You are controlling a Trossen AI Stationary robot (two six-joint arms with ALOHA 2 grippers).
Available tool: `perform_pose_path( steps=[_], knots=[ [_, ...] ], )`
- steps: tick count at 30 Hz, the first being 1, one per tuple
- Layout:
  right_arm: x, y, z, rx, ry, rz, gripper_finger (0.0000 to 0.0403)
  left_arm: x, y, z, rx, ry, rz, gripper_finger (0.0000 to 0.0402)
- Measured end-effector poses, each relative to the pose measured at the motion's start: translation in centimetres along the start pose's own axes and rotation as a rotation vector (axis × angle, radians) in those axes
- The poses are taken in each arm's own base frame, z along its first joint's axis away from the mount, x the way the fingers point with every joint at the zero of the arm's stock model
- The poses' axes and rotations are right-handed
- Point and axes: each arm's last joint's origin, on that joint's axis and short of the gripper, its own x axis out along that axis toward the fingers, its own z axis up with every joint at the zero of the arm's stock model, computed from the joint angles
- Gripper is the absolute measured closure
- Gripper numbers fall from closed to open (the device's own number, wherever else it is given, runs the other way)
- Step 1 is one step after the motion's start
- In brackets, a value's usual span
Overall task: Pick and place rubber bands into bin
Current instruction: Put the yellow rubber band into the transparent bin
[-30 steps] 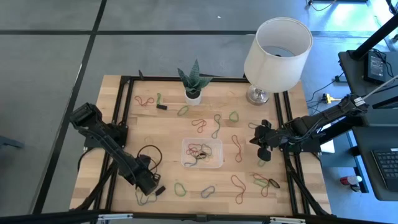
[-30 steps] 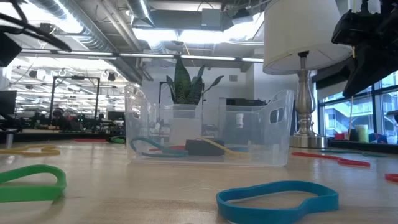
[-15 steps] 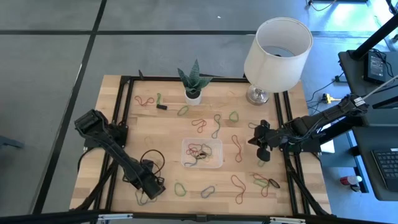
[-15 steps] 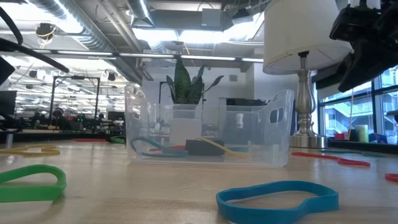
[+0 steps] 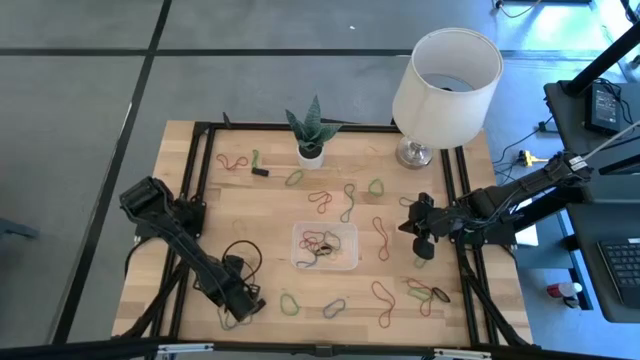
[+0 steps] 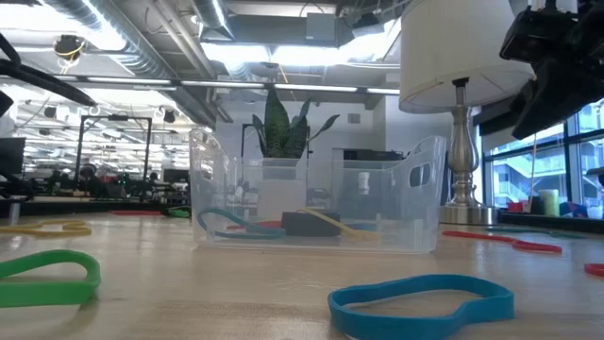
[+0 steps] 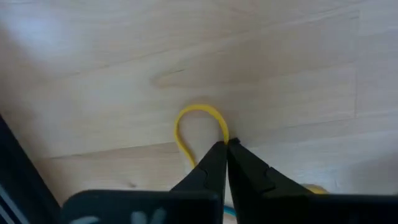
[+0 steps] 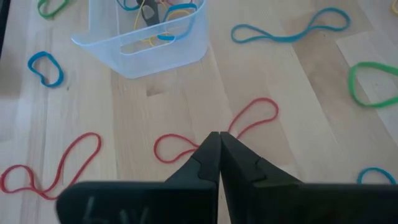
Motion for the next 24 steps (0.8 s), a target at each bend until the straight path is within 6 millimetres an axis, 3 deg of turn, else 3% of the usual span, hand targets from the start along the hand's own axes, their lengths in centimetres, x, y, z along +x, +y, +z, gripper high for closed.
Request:
perform_pose_path(
  steps=[8, 15, 24],
  knots=[
    [0.0, 0.0, 0.0, -0.003, -0.004, 0.003, 0.0389, -2.5, -0.7, -0.5, 0.001, -0.096, 0.033, 0.04],
    [0.0, 0.1, 0.2, -0.021, -0.019, 0.012, 0.0389, -9.2, -1.9, -1.4, 0.037, -0.201, -0.037, 0.04],
    [0.0, 0.1, 0.2, -0.023, -0.019, 0.011, 0.0389, -17.3, -2.7, 0.1, 0.142, -0.452, -0.199, 0.04]
  ],
)
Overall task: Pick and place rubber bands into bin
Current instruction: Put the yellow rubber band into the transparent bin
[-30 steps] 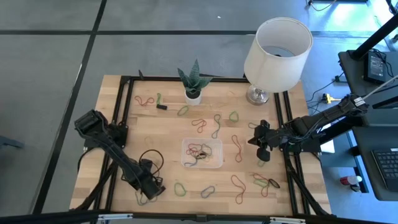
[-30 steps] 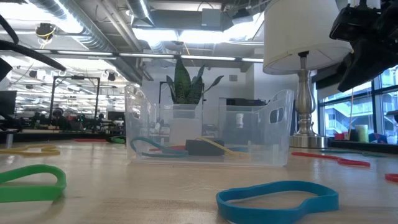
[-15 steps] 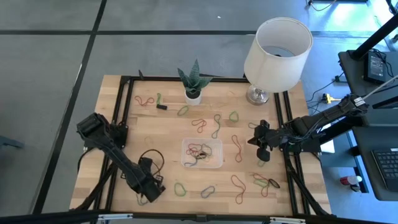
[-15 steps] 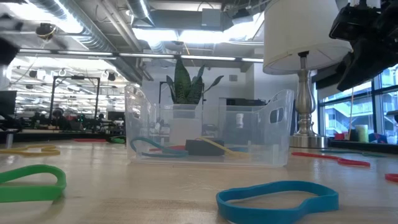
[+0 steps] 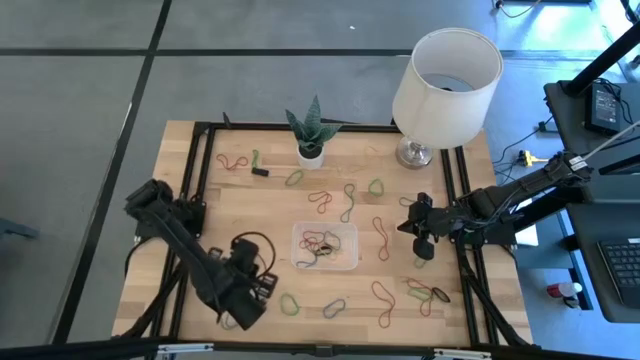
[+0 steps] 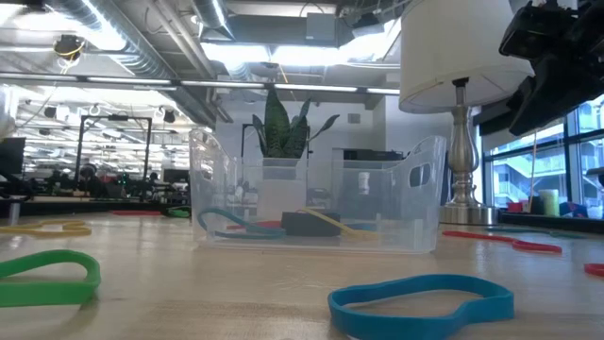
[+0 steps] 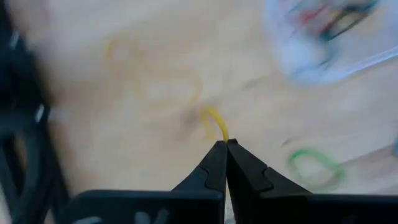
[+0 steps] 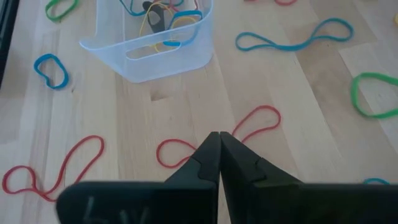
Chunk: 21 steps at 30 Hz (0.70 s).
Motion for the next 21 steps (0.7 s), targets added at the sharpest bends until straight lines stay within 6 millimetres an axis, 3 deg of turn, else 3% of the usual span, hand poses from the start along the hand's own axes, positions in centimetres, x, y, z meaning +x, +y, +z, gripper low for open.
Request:
perform_pose_path(
  steps=[9, 16, 21],
  knots=[
    [0.0, 0.1, 0.1, 0.004, -0.011, 0.006, 0.0389, -1.7, -2.3, 6.2, 0.196, -0.122, -0.111, 0.04],
    [0.0, 0.1, 0.1, 0.011, -0.016, 0.007, 0.0389, -1.2, -4.4, 11.1, 0.33, -0.202, -0.211, 0.04],
    [0.0, 0.1, 0.2, 0.014, -0.018, 0.007, 0.0389, -0.5, -5.7, 13.3, 0.386, -0.24, -0.284, 0.04]
  ],
)
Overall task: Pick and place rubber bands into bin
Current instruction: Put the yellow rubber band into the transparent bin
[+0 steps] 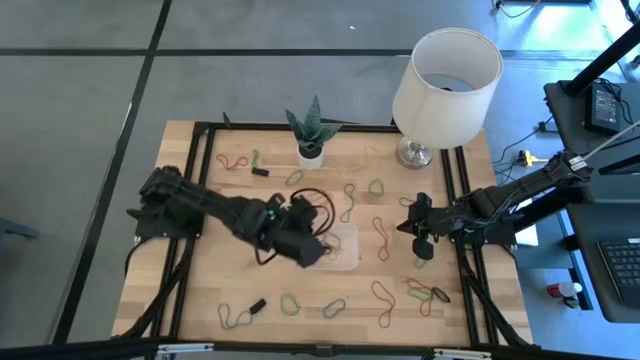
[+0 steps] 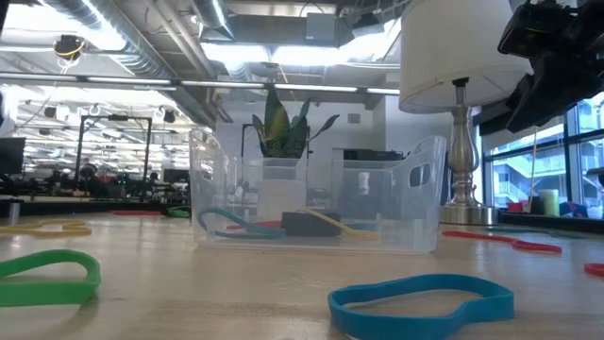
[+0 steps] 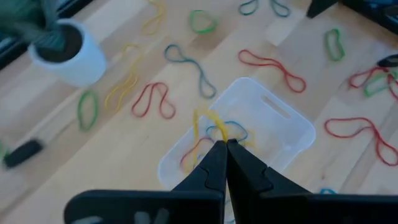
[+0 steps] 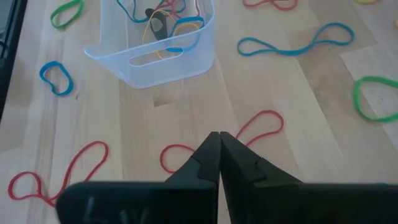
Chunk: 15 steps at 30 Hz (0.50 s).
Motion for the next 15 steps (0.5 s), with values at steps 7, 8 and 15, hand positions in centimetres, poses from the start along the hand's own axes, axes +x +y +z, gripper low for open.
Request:
perform_pose_path(
  steps=[7, 8, 15],
  knots=[
    [0.0, 0.0, 0.1, 0.004, -0.005, 0.003, 0.0389, 0.5, 0.4, 0.6, -0.002, 0.033, -0.015, 0.04],
    [0.0, 0.0, 0.1, 0.003, -0.005, 0.003, 0.0389, 0.5, 0.3, 0.5, 0.0, 0.04, -0.02, 0.04],
    [0.0, 0.0, 0.1, 0.0, -0.005, 0.002, 0.0389, 2.7, -1.6, -1.3, 0.039, 0.17, -0.043, 0.04]
  ],
)
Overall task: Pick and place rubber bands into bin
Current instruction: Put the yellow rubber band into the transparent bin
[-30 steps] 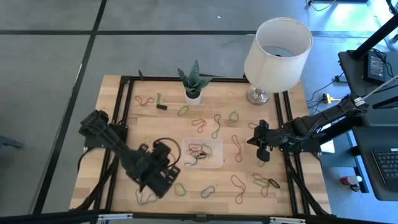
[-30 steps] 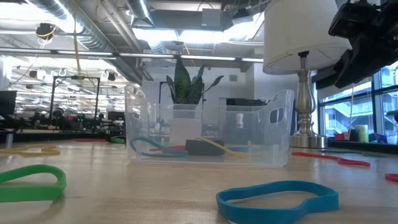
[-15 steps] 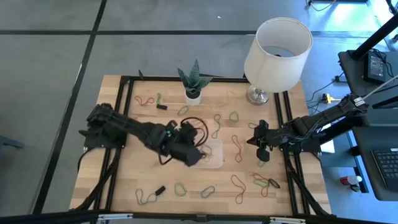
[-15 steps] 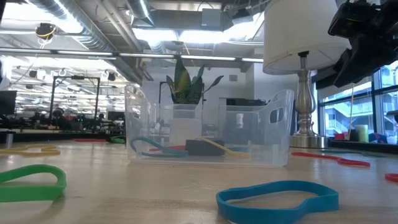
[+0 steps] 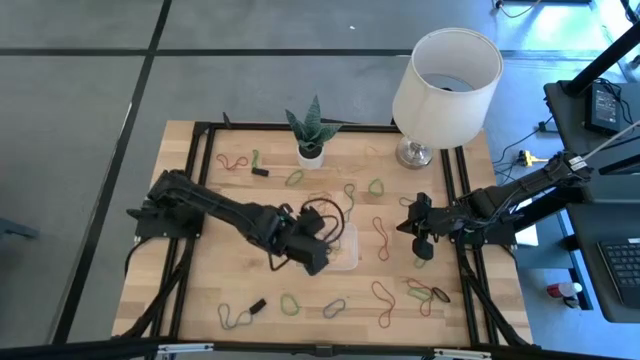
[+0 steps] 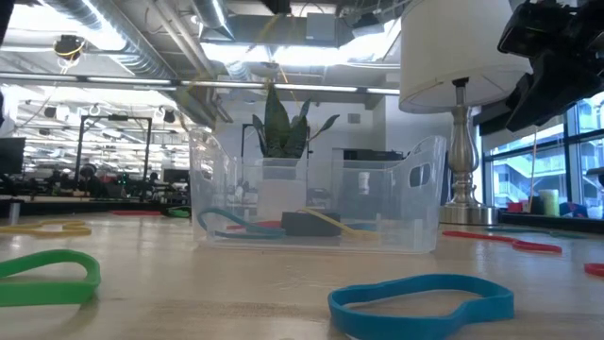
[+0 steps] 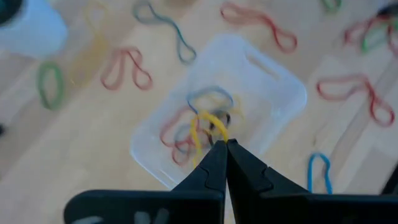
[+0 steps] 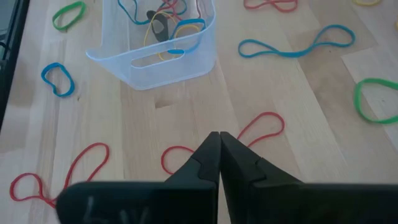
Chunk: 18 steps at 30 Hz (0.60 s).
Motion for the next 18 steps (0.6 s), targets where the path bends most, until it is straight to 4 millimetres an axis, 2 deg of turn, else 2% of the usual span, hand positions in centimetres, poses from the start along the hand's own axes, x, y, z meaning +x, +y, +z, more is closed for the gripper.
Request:
perform_pose_path(
  steps=[11, 18],
  knots=[
    [0.0, 0.0, 0.0, -0.001, -0.001, 0.0, 0.0389, 6.0, -2.6, -2.5, 0.057, 0.258, 0.01, 0.04],
    [0.0, 0.0, 0.1, 0.002, -0.008, 0.005, 0.0389, 7.6, -2.6, -3.2, 0.077, 0.321, 0.073, 0.04]
  ],
)
